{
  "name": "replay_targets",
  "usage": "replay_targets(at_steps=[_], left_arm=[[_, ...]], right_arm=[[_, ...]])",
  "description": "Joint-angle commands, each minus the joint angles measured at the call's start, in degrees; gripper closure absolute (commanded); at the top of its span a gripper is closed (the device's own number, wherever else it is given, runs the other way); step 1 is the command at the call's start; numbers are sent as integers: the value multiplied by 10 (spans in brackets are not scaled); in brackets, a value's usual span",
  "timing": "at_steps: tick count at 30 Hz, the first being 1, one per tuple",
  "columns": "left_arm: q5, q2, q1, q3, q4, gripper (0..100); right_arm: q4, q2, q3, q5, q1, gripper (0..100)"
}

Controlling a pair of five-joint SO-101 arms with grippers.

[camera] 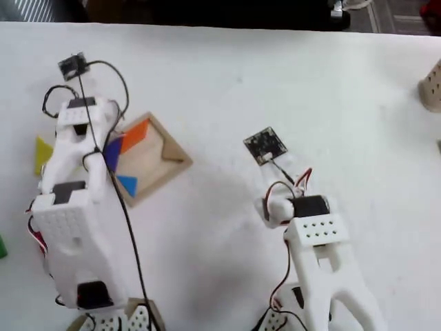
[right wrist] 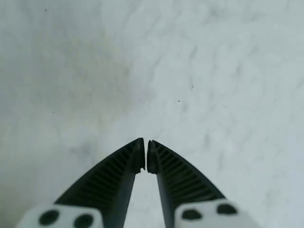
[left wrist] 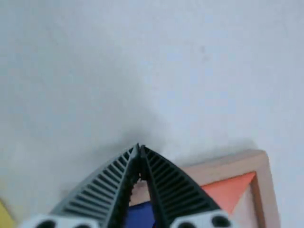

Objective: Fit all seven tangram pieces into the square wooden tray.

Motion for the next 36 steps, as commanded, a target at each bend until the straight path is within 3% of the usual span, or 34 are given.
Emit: replay_targets(at_steps=[1,7,15,20,24,31,36], left_arm=[[-59,-30,27,-23,56,979],[-62,-112,81,100,56,979],[-62,-293,131,356,-139,979],[-102,-404,132,463,-198,978],[-122,-489,56,510,-211,977],[-38,-521,-145,526,-207,976],[-31,-521,-241,538,-203,976]], right_arm=[[-21,0,-3,-3,1,981],[-22,0,-3,-2,1,981],[-22,0,-3,-2,1,981],[-22,0,-3,-2,1,981],[-22,0,-3,-2,1,981],[-22,0,-3,-4,1,981],[-22,0,-2,-4,1,981]])
